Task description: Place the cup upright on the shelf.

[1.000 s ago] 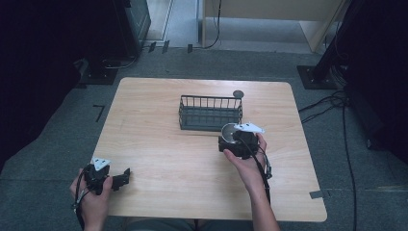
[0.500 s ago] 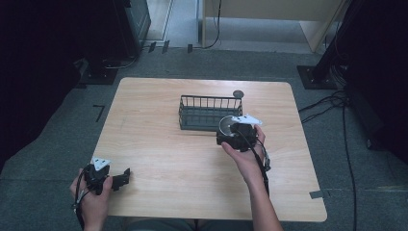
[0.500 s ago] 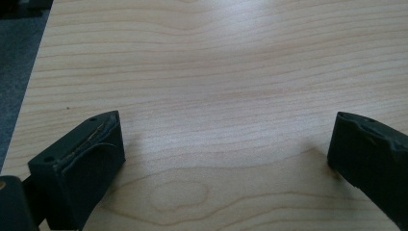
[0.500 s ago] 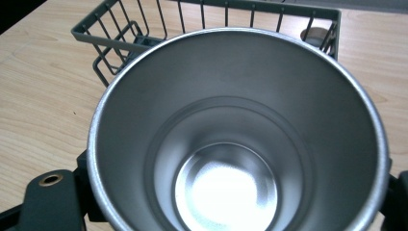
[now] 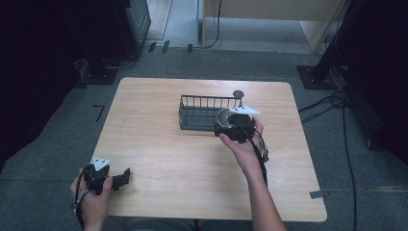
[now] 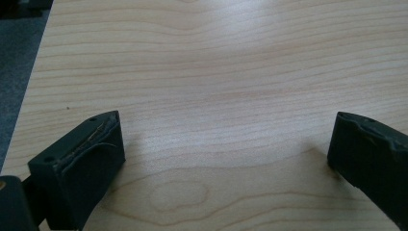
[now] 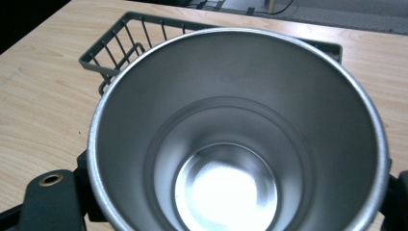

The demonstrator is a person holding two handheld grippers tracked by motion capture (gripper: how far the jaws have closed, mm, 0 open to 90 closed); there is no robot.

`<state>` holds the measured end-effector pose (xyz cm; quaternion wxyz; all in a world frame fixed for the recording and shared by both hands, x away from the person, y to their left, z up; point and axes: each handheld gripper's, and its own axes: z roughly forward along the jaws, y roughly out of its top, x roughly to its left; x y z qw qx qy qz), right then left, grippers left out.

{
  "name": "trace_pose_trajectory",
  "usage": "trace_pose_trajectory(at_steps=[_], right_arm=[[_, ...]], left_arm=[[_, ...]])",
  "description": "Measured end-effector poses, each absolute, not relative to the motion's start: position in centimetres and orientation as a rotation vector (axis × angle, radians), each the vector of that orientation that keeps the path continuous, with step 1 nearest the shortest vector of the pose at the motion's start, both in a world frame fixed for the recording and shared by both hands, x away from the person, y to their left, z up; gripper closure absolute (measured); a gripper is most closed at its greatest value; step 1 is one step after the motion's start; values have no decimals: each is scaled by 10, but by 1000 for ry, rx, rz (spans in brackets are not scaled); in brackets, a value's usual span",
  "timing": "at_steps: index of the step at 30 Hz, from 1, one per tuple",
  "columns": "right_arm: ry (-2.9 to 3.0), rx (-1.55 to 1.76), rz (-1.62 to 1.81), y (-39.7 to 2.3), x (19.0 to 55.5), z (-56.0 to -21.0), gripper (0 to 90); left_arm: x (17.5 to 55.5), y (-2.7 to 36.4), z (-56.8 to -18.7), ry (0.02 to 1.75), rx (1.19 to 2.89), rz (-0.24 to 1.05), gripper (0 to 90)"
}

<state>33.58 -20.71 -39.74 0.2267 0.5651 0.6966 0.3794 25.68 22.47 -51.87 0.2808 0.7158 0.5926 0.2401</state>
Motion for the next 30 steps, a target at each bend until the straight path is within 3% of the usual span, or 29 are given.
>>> trace_pose_trajectory(at_steps=[16,30], right_arm=[[1933,1538,1047,-199,367,-372,168],[1942,1554,1005,-194,400,-370,169]], left_arm=[[257,225,-519,1589,1918,643,0],[257,225,-519,1589,1920,643,0]])
